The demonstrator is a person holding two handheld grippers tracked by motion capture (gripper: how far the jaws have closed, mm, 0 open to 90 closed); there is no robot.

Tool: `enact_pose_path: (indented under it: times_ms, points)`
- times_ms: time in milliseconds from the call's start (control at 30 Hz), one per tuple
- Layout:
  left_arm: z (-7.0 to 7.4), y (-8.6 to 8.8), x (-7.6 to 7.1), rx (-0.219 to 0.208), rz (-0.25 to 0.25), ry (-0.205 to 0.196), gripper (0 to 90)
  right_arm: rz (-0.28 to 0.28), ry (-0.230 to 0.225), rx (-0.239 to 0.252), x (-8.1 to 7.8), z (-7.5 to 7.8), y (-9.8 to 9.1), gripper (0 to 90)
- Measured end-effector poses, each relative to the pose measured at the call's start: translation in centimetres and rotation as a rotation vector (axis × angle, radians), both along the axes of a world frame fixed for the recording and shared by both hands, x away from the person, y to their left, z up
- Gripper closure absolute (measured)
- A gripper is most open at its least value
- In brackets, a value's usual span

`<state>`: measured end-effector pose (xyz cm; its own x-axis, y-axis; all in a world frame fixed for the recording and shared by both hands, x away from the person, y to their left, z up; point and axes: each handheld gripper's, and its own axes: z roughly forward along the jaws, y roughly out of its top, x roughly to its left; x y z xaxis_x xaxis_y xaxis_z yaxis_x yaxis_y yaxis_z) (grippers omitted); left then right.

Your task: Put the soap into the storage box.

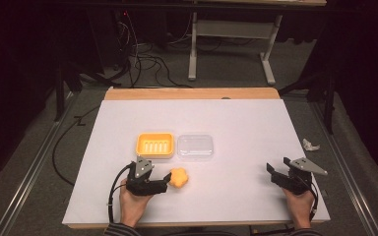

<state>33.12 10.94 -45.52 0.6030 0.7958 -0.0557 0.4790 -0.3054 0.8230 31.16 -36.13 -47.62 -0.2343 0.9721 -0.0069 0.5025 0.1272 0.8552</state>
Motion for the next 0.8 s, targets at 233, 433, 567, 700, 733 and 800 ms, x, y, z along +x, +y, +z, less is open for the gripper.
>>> enact_pose_path:
  times_ms: [233,433,567,700,733,800]
  points:
    - [0.1,-1.1,-0.2,0.005,-0.037,0.005,15.9,0.001,0.000,0.001,0.0,0.0,0.0,27.9]
    - [0.0,-2.1,-0.2,0.010,-0.063,0.024,15.9,-0.001,0.001,-0.001,0.0,0.0,0.0,28.0]
    - [-0.3,-2.6,-0.2,0.023,-0.070,0.035,15.9,-0.001,0.000,-0.001,0.0,0.0,0.0,27.9]
    - [-0.4,-3.2,-0.1,0.034,-0.078,0.044,15.8,-0.001,0.000,-0.001,0.0,0.0,0.0,28.0]
    - [-0.5,-3.3,-0.1,0.040,-0.081,0.045,15.8,-0.001,0.001,-0.001,0.0,0.0,0.0,27.9]
    - [-0.6,-3.6,0.0,0.053,-0.087,0.051,15.8,0.000,0.000,-0.001,0.0,0.0,0.0,28.0]
